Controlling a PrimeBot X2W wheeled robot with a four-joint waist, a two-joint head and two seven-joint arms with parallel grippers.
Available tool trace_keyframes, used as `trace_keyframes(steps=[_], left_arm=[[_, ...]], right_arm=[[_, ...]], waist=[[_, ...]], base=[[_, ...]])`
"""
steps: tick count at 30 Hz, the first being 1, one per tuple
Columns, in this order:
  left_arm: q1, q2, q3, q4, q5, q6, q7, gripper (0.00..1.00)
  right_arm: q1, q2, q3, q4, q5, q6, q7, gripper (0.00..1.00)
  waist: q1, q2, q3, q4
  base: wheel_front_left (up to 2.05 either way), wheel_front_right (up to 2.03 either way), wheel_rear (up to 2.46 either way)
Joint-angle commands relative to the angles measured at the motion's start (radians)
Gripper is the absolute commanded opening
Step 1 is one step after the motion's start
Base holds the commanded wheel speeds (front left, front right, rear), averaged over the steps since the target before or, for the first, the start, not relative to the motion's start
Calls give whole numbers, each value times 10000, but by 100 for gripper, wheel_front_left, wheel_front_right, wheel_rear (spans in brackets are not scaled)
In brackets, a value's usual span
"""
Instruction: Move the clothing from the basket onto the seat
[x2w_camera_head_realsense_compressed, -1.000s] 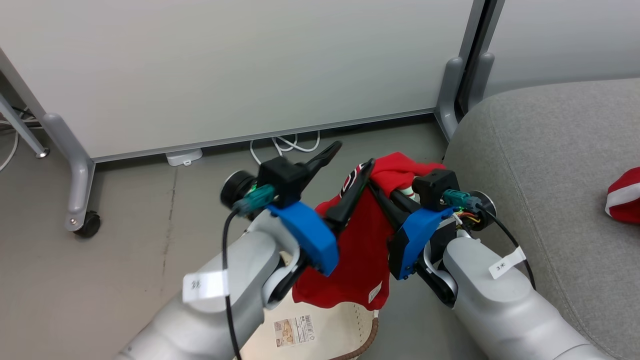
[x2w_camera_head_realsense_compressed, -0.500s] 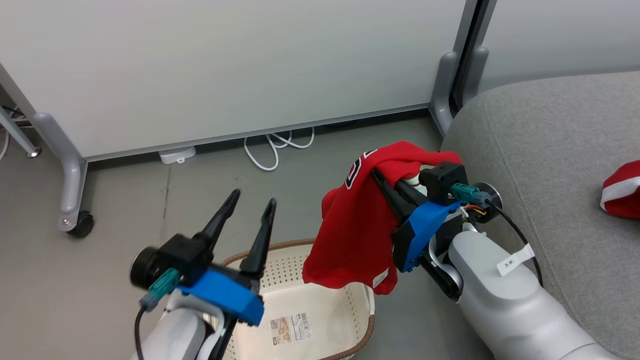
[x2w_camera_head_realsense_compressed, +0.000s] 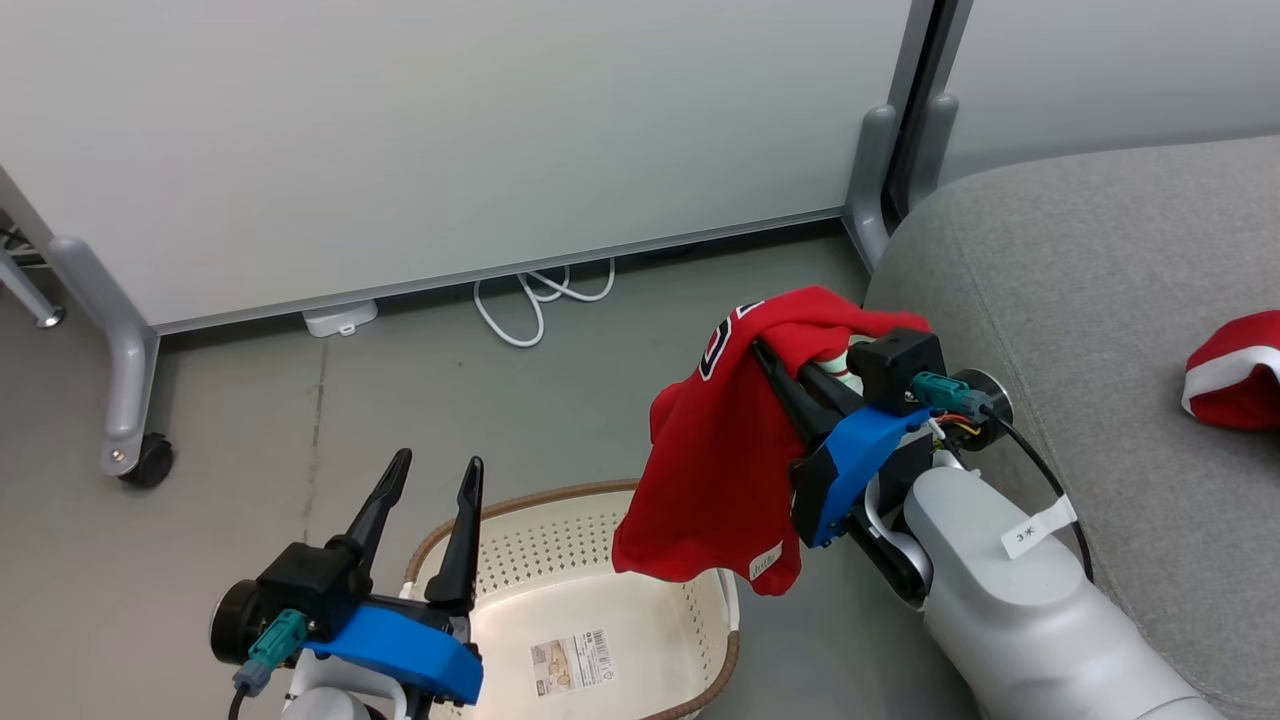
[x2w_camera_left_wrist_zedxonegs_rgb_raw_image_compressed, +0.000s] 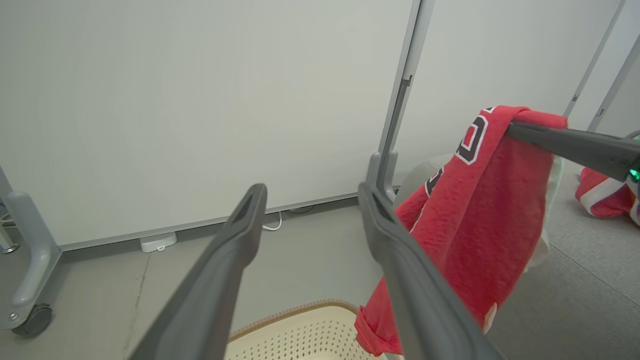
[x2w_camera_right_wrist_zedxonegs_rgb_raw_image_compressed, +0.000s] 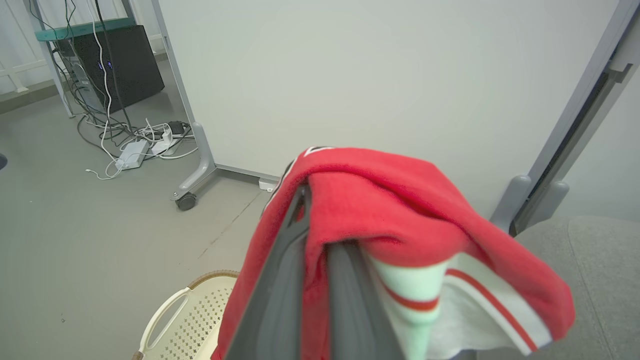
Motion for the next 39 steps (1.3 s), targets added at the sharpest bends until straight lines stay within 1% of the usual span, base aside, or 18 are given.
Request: trace_keyframes(steps=[1,7,13,14,22,27,35,39], left_arm=[[75,-71,115,4,100,-58,-28,100],[153,-237,332,-19,354,-157,-28,100],[217,-269,453,-59,445,-195,-28,100],[217,-269,453,-59,445,-195,-28,100],[318,-225,481,-178,366,-182,-28,100],[262,-161,423,-196,357,-184,-30,100],[231,-90,325,-269,444,-185,-28,100],[66,-71,145,-281,505,-185,-28,100]], right_arm=[[118,-12,-34,-50,-15,1,-55,0],[243,-12,-145,-154,-90,1,-55,0],[376,-14,-201,-347,-175,1,-56,0],[376,-14,-201,-347,-175,1,-56,0],[540,-97,-310,-531,-259,1,-56,0],[613,-137,-520,-603,-291,1,-54,0],[804,-2,-724,-801,-276,1,-54,0],[908,-32,-900,-915,-326,1,-54,0]], waist=[[0,-1,-13,-66],[0,-1,-77,-532],[0,-1,-89,-1392],[0,-1,-89,-1392],[0,-1,1,-2836],[0,-1,114,-3609],[0,-1,298,-4628],[0,-1,452,-4843]], base=[[0,0,0],[0,0,0],[0,0,0],[0,0,0],[0,0,0],[0,0,0],[0,0,0],[0,0,0]])
